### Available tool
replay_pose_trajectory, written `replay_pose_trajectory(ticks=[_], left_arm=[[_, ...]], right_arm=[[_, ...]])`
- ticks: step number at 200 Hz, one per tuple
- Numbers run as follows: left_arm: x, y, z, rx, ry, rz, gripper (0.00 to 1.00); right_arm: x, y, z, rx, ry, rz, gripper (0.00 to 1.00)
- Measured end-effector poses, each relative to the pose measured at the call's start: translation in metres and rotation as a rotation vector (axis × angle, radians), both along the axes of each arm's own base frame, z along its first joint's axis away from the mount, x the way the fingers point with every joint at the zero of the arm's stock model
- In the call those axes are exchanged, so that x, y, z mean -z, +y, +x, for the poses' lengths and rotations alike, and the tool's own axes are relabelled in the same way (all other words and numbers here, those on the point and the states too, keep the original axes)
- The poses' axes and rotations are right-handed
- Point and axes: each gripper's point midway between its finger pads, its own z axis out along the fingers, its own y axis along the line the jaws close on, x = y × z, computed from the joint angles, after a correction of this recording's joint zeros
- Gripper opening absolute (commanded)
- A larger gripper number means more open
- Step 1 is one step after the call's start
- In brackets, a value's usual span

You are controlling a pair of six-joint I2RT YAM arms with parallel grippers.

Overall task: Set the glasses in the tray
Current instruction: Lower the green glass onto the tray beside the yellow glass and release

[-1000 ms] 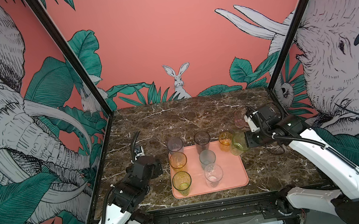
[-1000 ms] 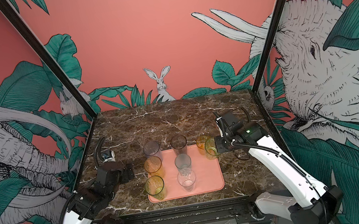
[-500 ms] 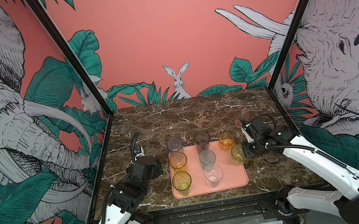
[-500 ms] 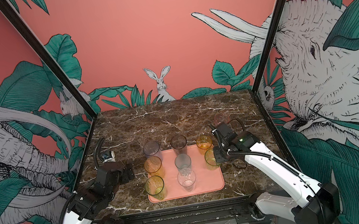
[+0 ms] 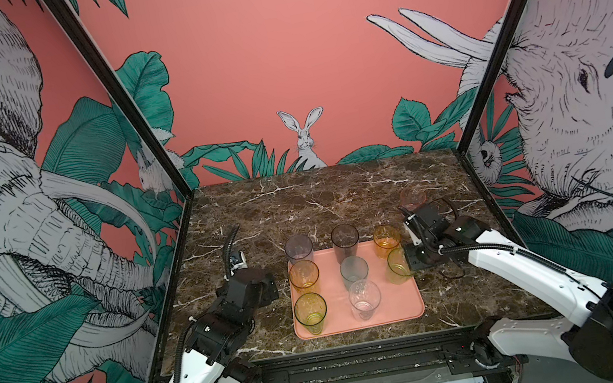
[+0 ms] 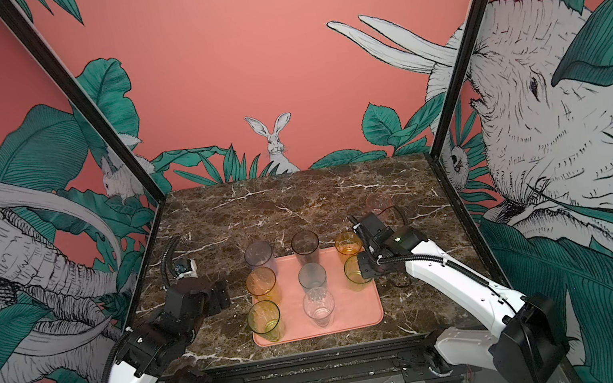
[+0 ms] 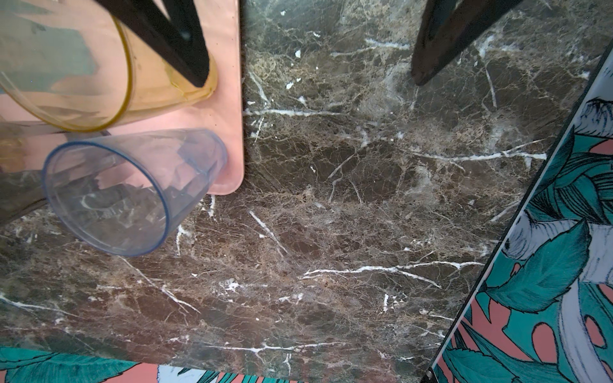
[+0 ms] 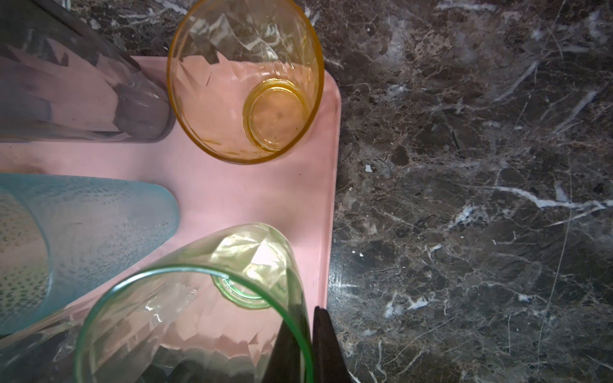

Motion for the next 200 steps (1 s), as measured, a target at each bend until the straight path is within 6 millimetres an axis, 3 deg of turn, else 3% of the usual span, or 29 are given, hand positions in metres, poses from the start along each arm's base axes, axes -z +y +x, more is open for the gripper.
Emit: replay_pose_trajectory(ticks=[89, 200], left_arm=[[0.004, 0.003, -0.005, -0.009, 0.004, -0.008, 0.96], [0.01, 0.002, -0.007, -0.001, 0.024, -0.011, 0.96]], right_arm=[[0.024, 0.005, 0.012, 0.004, 0.027, -0.031, 0.0], [0.038, 0.008, 0.022, 0.009, 0.037, -0.057, 0.0]])
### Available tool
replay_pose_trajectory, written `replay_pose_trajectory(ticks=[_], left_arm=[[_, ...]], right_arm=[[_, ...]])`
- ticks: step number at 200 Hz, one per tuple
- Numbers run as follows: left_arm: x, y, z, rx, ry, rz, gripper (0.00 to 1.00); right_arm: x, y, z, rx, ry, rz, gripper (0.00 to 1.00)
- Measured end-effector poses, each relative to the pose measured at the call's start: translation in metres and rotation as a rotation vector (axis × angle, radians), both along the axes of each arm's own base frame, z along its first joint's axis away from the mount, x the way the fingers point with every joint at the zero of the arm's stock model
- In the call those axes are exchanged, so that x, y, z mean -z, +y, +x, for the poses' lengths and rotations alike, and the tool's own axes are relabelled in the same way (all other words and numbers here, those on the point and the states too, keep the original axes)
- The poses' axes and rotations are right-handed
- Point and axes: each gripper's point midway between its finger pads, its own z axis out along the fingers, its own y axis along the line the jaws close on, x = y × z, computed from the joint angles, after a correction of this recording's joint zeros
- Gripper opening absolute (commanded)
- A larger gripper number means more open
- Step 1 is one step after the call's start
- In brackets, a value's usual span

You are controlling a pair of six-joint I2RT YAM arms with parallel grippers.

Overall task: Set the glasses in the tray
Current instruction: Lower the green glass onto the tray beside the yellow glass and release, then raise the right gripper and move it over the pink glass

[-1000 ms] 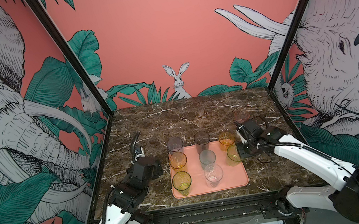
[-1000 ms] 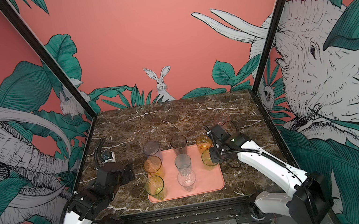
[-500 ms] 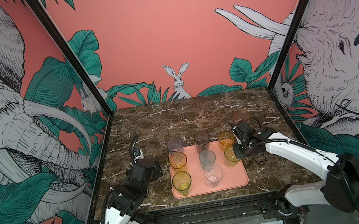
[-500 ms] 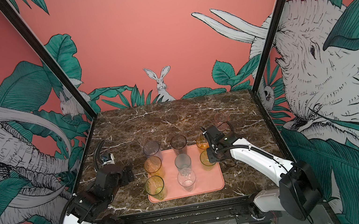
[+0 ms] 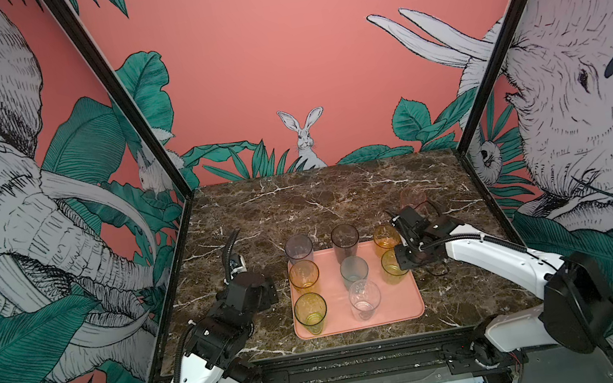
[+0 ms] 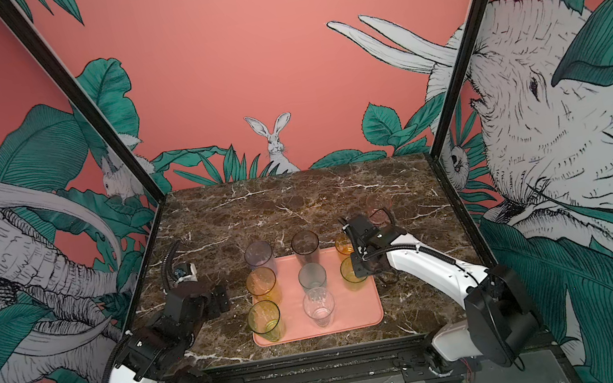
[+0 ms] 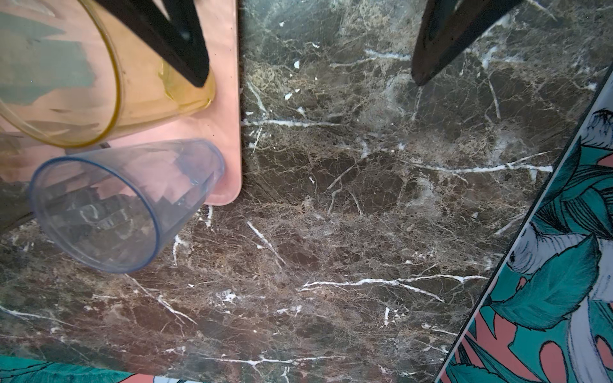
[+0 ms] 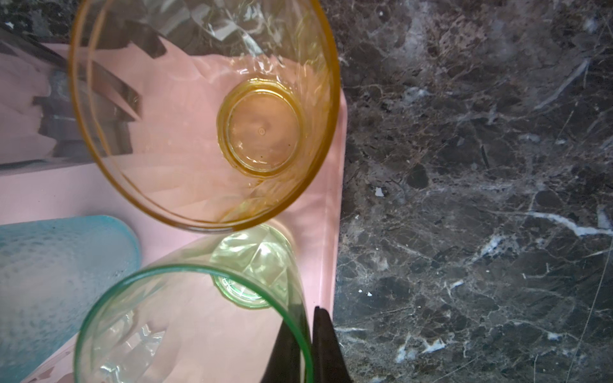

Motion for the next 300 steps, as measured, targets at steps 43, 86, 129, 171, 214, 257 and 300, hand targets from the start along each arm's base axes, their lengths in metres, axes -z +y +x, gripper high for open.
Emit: replay_pose_trajectory(ticks=[43, 86, 129, 171, 214, 257, 300], left_arm=[[0.001, -0.001, 0.0, 0.001, 0.002, -0.004, 0.96], [0.003, -0.001, -0.001, 0.002, 0.009, -0.003, 0.96], [0.004, -0.001, -0.001, 0.002, 0.01, -0.003, 0.96], [0.006, 0.0, -0.002, 0.002, 0.015, 0.001, 0.96], [0.008, -0.001, -0.002, 0.004, 0.019, 0.0, 0.96], [0.009, -0.001, -0.002, 0.005, 0.025, 0.0, 0.96], [0.011, -0.002, -0.002, 0.008, 0.033, 0.001, 0.96]], right_arm=[[0.001, -0.001, 0.0, 0.002, 0.002, -0.006, 0.0], [0.006, -0.001, 0.001, 0.002, 0.013, -0.014, 0.0], [0.006, 0.0, 0.003, 0.002, 0.009, -0.013, 0.0], [0.005, 0.0, 0.006, 0.004, 0.001, -0.021, 0.0], [0.005, 0.0, 0.007, 0.0, -0.003, -0.027, 0.13], [0.004, 0.0, 0.007, -0.004, -0.003, -0.027, 0.24], [-0.01, 0.002, 0.011, -0.007, -0.031, -0.011, 0.3]])
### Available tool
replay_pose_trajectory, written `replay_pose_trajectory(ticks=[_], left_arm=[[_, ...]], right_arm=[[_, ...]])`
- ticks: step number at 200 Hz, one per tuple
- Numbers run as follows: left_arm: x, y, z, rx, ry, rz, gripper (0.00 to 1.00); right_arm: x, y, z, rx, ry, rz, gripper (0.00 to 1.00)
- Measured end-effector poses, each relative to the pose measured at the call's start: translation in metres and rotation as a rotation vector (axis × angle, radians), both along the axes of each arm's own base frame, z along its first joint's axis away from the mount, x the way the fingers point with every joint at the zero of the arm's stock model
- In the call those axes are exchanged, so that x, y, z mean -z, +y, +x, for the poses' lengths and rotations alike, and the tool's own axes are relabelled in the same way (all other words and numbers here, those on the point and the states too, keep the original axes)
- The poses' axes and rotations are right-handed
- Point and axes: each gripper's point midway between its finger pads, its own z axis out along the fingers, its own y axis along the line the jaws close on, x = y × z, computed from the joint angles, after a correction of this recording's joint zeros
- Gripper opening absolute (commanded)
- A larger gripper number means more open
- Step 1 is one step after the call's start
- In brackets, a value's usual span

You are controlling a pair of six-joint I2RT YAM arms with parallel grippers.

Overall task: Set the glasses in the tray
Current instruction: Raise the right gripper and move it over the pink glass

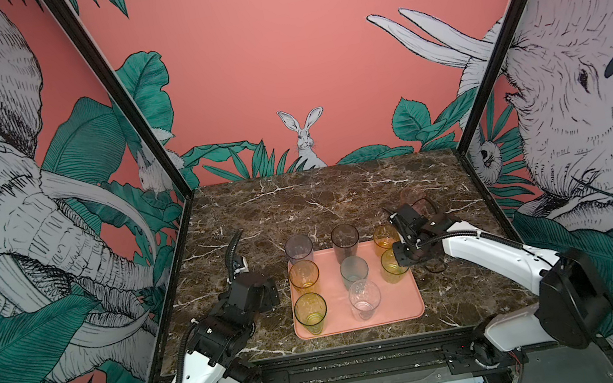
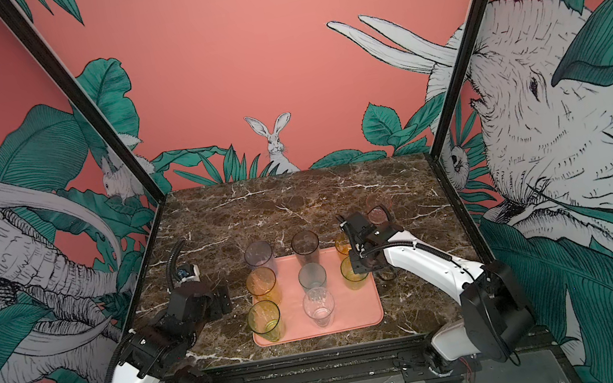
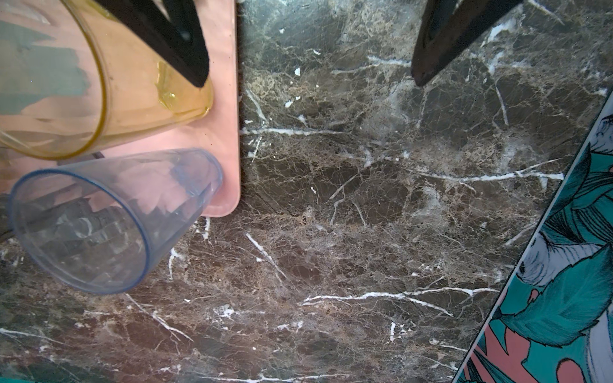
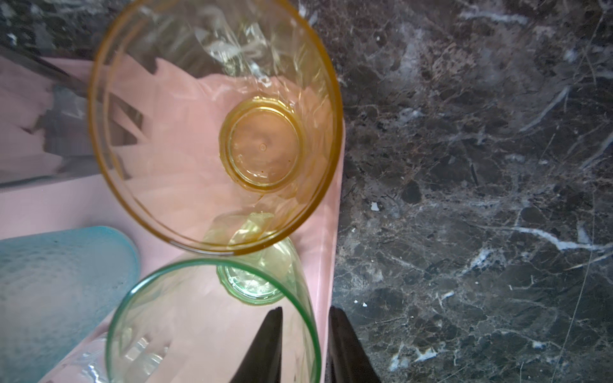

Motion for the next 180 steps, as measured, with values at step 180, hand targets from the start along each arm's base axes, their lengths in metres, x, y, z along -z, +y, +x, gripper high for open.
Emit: replay_pose_trajectory(ticks=[180], left_arm=[[-0.006, 0.001, 0.004, -0.013, -0.015, 0.009, 0.96]], right_arm=[[-0.163, -0.007, 0.022, -0.069, -0.432, 0.086, 0.52]])
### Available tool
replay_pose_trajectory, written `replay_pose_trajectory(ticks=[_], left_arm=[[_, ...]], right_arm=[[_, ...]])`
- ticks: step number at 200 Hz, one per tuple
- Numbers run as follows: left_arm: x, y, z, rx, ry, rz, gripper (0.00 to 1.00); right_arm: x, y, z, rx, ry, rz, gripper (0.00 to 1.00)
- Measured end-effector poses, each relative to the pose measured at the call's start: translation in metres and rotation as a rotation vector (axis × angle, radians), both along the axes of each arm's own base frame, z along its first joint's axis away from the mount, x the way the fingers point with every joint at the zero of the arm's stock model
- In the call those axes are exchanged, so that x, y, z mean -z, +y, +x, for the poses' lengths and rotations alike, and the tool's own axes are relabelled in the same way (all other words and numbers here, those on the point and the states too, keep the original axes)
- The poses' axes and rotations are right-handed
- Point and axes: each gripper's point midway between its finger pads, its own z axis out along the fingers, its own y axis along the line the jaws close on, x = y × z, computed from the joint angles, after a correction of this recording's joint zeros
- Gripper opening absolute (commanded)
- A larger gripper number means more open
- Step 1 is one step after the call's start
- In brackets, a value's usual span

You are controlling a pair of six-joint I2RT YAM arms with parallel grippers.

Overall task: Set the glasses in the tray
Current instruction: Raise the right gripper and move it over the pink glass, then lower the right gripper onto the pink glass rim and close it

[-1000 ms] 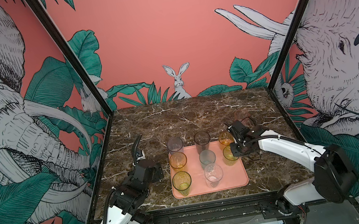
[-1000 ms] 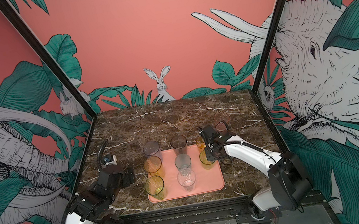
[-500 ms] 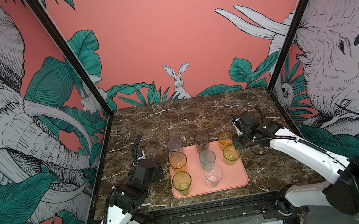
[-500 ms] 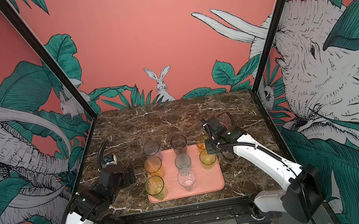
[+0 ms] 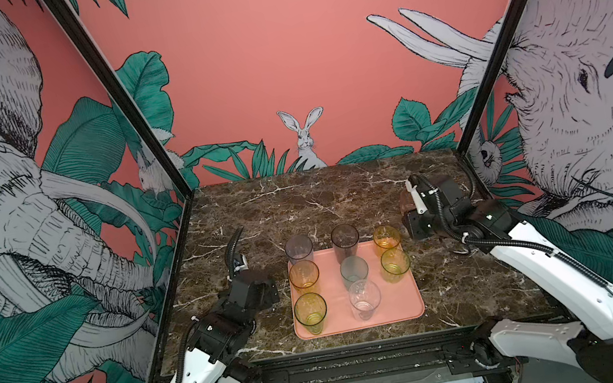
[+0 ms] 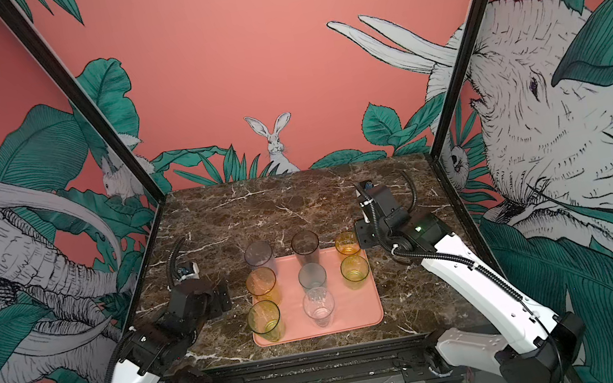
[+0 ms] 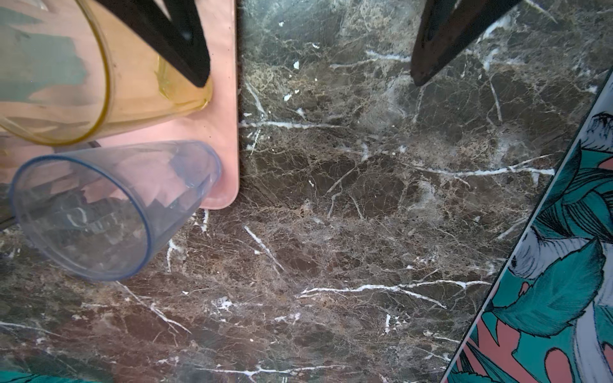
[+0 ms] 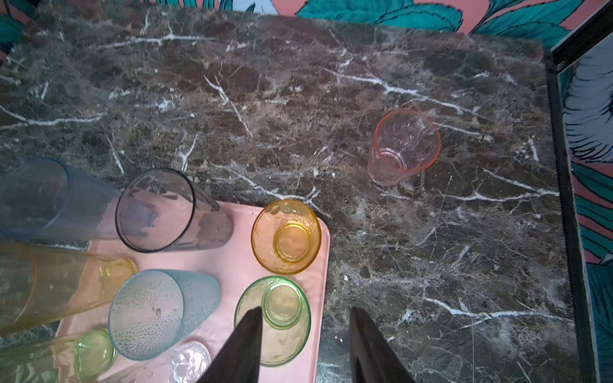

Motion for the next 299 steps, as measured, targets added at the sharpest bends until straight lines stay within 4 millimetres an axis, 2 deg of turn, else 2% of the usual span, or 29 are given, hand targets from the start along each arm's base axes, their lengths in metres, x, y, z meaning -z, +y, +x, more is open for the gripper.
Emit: replay_pose_trajectory(ticks=[36, 63, 153, 179, 207, 236, 273, 299], left_arm=[[-0.005, 0.0, 0.003, -0.008, -0.028, -0.009, 0.96], [-0.009, 0.0, 0.006, -0.016, -0.05, -0.012, 0.96], [-0.01, 0.002, 0.013, -0.023, -0.059, 0.036, 0.96], [-0.014, 0.002, 0.015, -0.024, -0.073, 0.038, 0.96], [-0.017, 0.003, 0.016, -0.025, -0.082, 0.041, 0.96], [-0.017, 0.003, 0.017, -0.026, -0.087, 0.045, 0.96], [-0.016, 0.0, 0.021, -0.025, -0.085, 0.048, 0.96], [-0.014, -0.001, 0.022, -0.022, -0.075, 0.056, 0.96]], right_arm=[[-0.017, -0.015, 0.018, 0.068, -0.071, -0.007, 0.55], [-0.019, -0.034, 0.036, 0.146, -0.089, 0.002, 0.56], [0.014, -0.086, 0.111, 0.337, 0.021, 0.035, 0.56], [0.028, -0.097, 0.12, 0.38, 0.063, 0.066, 0.57], [0.034, -0.106, 0.127, 0.42, 0.075, 0.097, 0.59], [0.04, -0.114, 0.144, 0.452, 0.083, 0.129, 0.62], [0.067, -0.124, 0.164, 0.491, 0.145, 0.151, 0.63], [0.086, -0.126, 0.17, 0.507, 0.19, 0.164, 0.63]])
